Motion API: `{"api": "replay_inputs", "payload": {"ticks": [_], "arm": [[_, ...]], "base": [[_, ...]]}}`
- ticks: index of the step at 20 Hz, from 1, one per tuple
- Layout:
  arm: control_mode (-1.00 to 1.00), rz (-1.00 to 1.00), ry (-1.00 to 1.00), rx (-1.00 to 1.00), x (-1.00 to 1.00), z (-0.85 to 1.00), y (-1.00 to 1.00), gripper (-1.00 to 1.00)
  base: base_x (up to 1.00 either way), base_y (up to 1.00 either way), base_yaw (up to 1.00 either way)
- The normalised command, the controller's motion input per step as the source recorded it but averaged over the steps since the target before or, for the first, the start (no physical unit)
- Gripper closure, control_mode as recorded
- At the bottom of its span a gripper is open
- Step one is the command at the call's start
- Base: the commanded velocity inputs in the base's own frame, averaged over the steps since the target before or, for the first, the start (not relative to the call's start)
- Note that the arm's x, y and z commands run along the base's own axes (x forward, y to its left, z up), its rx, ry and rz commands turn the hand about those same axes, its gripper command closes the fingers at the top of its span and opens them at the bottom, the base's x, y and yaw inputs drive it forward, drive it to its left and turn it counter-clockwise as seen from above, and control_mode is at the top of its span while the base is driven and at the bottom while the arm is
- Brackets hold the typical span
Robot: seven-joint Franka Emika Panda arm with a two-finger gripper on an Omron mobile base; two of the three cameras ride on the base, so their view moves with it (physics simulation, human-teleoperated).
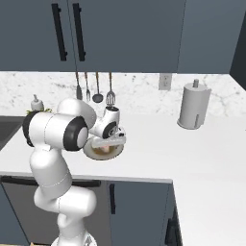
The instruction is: Pick up the knife from the drawer and place it on the cutting board. Then place the meat from the plate to the cutting board.
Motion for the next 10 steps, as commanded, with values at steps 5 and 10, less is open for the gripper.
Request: {"api": "replay_inputs", "payload": {"ticks": [5, 10], "arm": [[-1.0, 0.01, 0.0, 0.0, 0.22, -0.18, -0.16, -1.0], [-1.0, 0.11, 0.0, 0.01, 0.71, -0.26, 0.0, -1.0]], "base": [[0.0, 0.0, 0.0], [0.0, 0.0, 0.0]]}}
